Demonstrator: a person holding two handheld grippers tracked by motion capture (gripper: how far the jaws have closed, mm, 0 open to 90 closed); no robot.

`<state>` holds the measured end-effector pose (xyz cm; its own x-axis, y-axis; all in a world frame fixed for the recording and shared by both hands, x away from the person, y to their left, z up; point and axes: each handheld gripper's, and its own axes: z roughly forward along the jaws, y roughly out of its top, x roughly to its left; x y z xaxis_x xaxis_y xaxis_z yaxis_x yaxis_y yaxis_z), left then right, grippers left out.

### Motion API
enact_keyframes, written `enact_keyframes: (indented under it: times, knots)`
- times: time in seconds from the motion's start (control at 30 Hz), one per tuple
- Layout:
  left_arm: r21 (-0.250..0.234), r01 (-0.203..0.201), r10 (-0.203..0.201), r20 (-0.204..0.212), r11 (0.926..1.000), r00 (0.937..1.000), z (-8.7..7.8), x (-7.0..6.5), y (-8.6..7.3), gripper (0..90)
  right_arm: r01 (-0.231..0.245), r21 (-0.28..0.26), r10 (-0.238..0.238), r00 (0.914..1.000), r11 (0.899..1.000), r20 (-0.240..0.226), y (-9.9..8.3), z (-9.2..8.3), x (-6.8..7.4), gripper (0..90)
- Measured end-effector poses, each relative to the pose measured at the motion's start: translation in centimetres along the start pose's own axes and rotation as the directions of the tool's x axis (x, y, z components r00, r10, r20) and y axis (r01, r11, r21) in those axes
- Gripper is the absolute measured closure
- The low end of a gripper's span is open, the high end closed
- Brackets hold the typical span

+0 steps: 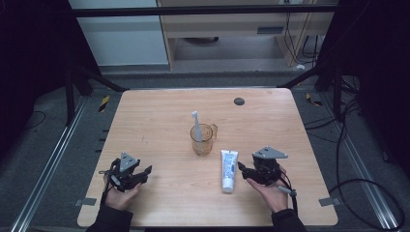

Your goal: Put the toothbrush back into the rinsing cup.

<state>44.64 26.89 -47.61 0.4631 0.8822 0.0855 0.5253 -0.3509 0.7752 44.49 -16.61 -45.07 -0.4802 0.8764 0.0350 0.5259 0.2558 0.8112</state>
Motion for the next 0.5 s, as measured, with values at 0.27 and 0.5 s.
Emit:
enact_keyframes:
  times: [0.27,0.5]
  knots:
    - [0.011,0.0,0.0,0.0,0.9999,1.0,0.1,0.1,0.0,44.9,0.003,0.032,-0.002,0.9998,0.999,-0.022,0.4,1.7,1.5,31.5]
    - [0.018,-0.001,0.001,-0.001,0.9998,1.0,0.2,0.1,0.0,45.0,0.003,0.066,-0.001,0.9995,0.998,-0.032,0.4,3.0,2.3,29.5]
